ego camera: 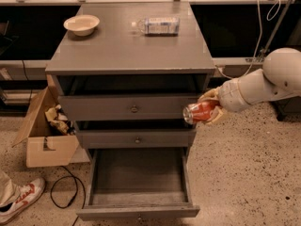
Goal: Pick coke can from bottom drawer and place on counter
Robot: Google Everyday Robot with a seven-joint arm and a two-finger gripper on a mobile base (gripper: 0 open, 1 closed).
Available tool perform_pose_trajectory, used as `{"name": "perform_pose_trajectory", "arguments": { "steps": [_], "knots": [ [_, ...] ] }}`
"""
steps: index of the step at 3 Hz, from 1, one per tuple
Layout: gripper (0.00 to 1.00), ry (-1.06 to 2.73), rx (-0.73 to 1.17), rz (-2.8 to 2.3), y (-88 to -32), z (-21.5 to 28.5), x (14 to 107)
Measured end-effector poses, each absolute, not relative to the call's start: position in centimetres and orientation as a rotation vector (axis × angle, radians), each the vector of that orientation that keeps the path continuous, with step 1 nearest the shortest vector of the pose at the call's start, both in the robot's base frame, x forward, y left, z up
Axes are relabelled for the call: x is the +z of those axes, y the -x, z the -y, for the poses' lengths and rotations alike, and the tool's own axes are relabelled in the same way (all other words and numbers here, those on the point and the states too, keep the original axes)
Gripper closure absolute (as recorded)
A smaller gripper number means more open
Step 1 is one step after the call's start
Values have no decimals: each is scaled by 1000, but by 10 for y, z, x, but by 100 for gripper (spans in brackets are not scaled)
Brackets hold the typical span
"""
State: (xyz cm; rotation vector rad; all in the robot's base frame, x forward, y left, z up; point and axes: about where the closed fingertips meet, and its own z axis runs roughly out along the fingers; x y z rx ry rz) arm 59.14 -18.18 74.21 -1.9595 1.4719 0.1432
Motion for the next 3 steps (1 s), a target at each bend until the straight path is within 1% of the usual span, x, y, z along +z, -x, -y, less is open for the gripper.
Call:
{"name": "perform_pose_trajectory", "arguments": {
  "steps": [1,3],
  "knots": [
    [100,1959,124,-1464,-600,181,758],
    [100,1929,245,-1514,-671,151,817]
  ]
}}
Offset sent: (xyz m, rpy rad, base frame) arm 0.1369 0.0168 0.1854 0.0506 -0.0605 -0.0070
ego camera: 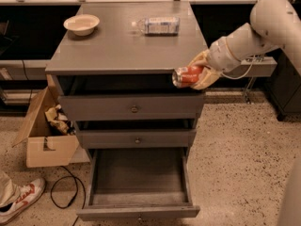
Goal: Pick coke can from bottom drawer and place on counter
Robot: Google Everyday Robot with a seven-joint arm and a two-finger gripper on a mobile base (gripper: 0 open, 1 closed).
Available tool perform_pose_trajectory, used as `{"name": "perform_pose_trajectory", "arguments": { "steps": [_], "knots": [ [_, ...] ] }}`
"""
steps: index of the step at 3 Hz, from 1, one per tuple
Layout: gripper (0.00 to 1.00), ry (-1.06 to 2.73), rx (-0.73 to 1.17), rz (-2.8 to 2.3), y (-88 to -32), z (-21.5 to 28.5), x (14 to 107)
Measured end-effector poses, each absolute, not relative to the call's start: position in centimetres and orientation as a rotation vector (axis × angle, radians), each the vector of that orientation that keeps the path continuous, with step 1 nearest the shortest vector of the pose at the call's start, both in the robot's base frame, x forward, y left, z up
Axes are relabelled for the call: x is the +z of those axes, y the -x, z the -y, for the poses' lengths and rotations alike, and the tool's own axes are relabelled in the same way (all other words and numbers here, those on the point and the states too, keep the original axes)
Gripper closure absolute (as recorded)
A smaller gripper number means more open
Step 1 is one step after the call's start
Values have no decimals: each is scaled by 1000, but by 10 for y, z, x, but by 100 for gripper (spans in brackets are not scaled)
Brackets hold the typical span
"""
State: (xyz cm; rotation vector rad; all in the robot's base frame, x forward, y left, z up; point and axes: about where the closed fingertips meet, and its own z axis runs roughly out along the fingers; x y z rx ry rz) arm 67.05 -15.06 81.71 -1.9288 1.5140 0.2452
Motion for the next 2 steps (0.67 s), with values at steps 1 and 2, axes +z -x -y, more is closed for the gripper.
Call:
{"name": "perform_pose_trajectory", "arguments": {
  "steps": [1,2],
  "knots": [
    [100,1871,215,-1498,-714,125,880],
    [100,1835,67,-1456,-735,119,946]
  ]
}}
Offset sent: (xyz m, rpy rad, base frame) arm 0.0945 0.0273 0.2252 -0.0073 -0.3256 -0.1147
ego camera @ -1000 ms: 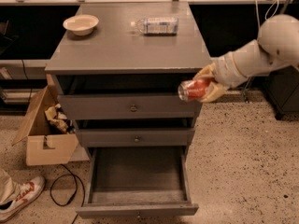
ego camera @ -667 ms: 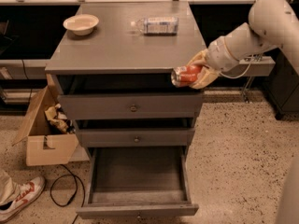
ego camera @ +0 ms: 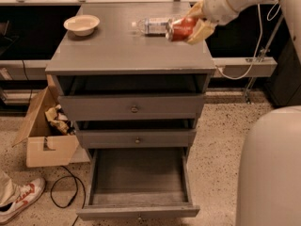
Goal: Pick coke can from bottom drawer and place on counter
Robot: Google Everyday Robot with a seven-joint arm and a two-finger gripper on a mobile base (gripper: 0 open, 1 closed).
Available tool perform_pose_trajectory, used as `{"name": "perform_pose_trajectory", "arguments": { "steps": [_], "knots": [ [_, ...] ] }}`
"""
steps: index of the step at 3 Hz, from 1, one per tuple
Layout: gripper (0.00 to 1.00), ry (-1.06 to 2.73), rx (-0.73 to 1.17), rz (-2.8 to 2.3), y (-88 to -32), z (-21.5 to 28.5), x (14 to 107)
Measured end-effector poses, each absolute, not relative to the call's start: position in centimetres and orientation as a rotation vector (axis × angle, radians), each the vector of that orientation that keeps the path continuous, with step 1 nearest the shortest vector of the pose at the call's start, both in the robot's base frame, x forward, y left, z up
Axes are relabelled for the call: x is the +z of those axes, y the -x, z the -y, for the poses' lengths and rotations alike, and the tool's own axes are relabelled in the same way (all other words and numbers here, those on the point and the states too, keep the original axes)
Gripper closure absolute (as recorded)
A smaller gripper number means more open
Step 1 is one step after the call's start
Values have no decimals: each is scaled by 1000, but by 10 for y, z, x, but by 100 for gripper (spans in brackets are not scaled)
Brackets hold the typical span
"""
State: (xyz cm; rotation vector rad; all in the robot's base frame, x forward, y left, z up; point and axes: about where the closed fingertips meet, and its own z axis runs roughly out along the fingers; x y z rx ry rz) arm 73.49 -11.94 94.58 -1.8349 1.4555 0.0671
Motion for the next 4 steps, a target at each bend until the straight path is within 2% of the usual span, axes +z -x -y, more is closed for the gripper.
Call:
{"name": "perform_pose_trajectory", "arguments": {
  "steps": [2,4],
  "knots": [
    [100,1558,110,-1573,-772,107,980],
    [100,1483,238,-1803,-783,62,928]
  ]
}}
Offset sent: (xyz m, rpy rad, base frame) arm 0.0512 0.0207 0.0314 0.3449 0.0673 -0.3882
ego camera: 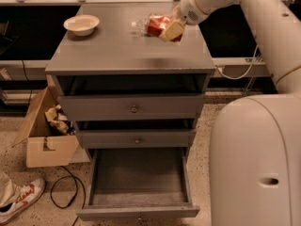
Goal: Pick coke can from bottom drawer and place on counter
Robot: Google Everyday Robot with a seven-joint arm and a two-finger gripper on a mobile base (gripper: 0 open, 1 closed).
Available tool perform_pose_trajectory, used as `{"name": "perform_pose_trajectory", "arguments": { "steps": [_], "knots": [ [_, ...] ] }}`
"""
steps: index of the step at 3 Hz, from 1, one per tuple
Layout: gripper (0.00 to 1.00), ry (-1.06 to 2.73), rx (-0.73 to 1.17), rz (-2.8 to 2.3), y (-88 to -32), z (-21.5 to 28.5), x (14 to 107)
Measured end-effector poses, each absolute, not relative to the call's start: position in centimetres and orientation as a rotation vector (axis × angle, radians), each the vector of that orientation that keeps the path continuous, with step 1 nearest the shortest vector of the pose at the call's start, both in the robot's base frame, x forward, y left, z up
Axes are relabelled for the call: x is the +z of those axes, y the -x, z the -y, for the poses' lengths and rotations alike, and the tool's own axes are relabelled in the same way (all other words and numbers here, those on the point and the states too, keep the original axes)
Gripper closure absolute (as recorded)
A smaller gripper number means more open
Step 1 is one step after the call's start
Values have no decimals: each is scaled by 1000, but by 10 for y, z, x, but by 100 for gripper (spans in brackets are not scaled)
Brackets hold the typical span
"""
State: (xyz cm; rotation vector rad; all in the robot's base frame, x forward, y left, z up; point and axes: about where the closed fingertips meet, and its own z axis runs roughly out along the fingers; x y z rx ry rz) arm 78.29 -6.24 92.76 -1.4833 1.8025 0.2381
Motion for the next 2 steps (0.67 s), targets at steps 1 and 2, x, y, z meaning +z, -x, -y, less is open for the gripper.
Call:
{"name": "perform_pose_trajectory", "arguments": {
  "steps": [1,2],
  "knots": [
    [100,1518,263,-1907,-792,46,889],
    [100,1531,266,-1971,-800,40,865]
  ]
}}
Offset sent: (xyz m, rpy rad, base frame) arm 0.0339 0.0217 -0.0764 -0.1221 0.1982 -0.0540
